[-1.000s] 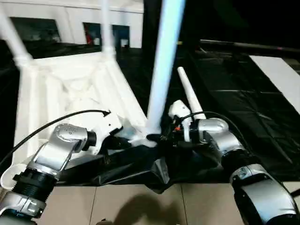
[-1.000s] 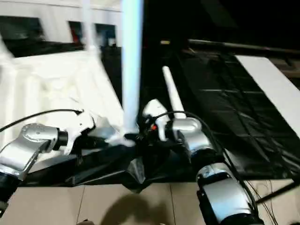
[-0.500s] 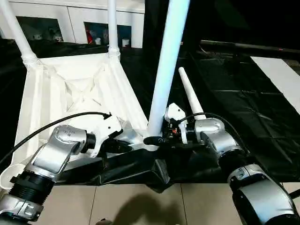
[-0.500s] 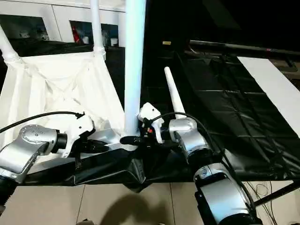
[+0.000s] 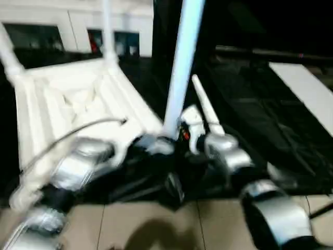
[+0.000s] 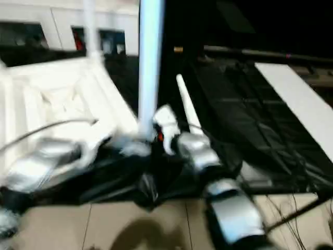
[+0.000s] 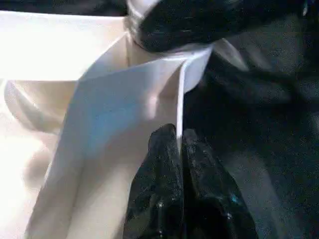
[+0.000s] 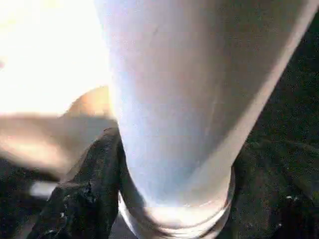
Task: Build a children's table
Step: Rotate leg to tighten
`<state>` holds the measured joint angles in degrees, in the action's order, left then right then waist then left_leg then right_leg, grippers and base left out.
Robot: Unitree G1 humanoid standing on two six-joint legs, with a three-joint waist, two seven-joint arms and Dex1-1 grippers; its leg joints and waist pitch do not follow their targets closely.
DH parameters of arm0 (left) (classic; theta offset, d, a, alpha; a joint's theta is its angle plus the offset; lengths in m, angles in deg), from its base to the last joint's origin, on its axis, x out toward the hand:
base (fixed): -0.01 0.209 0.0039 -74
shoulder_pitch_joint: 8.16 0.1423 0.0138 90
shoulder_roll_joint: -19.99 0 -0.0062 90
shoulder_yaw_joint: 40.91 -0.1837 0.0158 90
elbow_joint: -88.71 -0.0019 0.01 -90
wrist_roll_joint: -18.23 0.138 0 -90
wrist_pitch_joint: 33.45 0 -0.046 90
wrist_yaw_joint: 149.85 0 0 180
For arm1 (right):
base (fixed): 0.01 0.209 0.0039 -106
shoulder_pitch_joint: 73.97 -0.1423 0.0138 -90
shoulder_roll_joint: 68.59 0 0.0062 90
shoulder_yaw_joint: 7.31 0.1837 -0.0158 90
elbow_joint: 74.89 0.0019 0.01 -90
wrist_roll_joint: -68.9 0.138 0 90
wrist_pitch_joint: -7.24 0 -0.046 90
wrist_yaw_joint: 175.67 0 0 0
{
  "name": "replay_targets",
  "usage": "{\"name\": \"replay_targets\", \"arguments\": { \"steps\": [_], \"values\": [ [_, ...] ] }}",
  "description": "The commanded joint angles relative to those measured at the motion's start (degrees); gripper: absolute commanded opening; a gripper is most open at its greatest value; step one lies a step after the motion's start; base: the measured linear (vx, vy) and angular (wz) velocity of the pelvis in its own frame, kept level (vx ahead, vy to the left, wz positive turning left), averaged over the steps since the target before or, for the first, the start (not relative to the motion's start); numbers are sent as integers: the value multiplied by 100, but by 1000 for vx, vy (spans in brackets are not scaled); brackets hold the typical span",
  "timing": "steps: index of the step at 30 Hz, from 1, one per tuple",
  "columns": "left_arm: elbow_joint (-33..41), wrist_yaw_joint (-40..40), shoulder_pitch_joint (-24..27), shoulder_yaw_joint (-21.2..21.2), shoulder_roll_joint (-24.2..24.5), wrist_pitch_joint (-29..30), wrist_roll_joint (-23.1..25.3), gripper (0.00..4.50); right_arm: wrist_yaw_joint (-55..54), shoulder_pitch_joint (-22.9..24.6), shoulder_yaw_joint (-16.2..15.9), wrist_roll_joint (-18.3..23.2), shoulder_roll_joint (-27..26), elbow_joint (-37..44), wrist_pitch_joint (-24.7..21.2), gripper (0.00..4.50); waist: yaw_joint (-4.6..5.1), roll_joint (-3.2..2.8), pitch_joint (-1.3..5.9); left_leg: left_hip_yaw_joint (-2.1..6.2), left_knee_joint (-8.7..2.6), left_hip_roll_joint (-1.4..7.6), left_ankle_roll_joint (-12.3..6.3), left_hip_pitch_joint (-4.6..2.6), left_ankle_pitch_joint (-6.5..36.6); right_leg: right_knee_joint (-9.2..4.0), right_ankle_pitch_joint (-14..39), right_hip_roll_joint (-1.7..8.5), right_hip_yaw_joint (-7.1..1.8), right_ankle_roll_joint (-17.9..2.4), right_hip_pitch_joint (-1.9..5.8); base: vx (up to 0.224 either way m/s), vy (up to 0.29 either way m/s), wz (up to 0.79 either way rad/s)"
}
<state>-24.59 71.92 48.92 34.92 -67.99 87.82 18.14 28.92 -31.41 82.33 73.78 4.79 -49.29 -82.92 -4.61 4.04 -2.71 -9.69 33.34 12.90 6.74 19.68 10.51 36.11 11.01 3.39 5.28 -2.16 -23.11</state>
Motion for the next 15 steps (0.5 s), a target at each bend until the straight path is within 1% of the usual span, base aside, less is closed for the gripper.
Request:
{"name": "replay_targets", "arguments": {
  "steps": [1,2,3,4,5,6,7,8,10,11,12,13,14,15],
  "values": [
    [-387,-896,-186,451,-118,-30,53,0,-733,109,259,192,-41,-368,-273,264,6,-51,311,-15,-369,38,139,-13,1151,-547,2083,457,-353,-542,260,0,0,0],
    [-598,-1185,-316,500,-266,-153,75,0,-1048,59,378,302,-174,-456,-235,264,-16,-56,328,-13,-364,37,120,-16,1125,-544,2001,459,-347,-503,261,0,0,0],
    [-716,-1328,-386,508,-337,-240,95,0,-1199,25,424,347,-253,-499,-178,264,-32,-51,336,-21,-362,35,97,-12,1055,-526,1832,453,-352,-505,256,0,0,0],
    [-781,-1392,-424,493,-370,-294,119,0,-1268,1,439,361,-303,-521,-129,264,-53,-76,344,-18,-361,34,94,-16,1018,-513,1732,455,-348,-525,256,0,0,0],
    [-832,-1427,-455,430,-389,-369,181,0,-1360,-39,409,311,-362,-550,-51,264,-56,-68,350,-24,-359,39,82,-11,973,-491,1518,447,-352,-571,255,0,0,0],
    [-826,-1350,-460,348,-405,-396,217,0,-1414,-100,375,249,-424,-586,26,264,-61,-69,355,-31,-356,45,56,-12,942,-474,1317,444,-353,-633,248,0,0,0],
    [-815,-1310,-458,334,-424,-383,220,0,-1434,-131,373,227,-446,-607,46,264,-56,-68,361,-26,-357,45,32,24,872,-445,1177,449,-349,-681,277,0,0,0],
    [-764,-1211,-436,317,-439,-360,220,0,-1403,-189,398,218,-467,-631,89,264,-56,-69,358,-27,-356,41,19,40,844,-446,1168,450,-344,-674,287,0,0,0],
    [-704,-1053,-400,263,-415,-367,230,0,-1117,-248,492,296,-490,-606,156,264,-56,-69,355,-28,-356,45,-2,47,863,-448,1165,458,-348,-667,295,0,0,0],
    [-694,-1001,-389,246,-404,-365,228,0,-956,-278,556,347,-500,-573,190,299,-58,-66,354,-30,-357,47,-10,45,868,-449,1170,460,-350,-661,297,0,0,0],
    [-655,-900,-361,216,-372,-374,203,0,-721,-283,574,380,-483,-511,264,320,-59,-69,352,-28,-358,46,-22,51,865,-450,1176,459,-350,-657,303,0,0,0],
    [-627,-823,-342,197,-351,-371,172,0,-559,-285,567,389,-466,-468,321,334,-60,-69,354,-26,-358,49,-46,59,904,-454,1207,469,-347,-658,314,0,0,0],
    [-606,-754,-327,179,-334,-369,141,0,-428,-286,550,389,-450,-436,372,336,-56,-67,356,-22,-358,50,-57,66,884,-452,1205,470,-346,-659,320,0,0,0],
    [-572,-695,-306,172,-315,-355,111,0,-312,-283,492,348,-416,-399,427,343,-52,-89,349,-23,-359,49,-85,59,918,-467,1239,468,-345,-678,304,0,0,0]
  ]
}}
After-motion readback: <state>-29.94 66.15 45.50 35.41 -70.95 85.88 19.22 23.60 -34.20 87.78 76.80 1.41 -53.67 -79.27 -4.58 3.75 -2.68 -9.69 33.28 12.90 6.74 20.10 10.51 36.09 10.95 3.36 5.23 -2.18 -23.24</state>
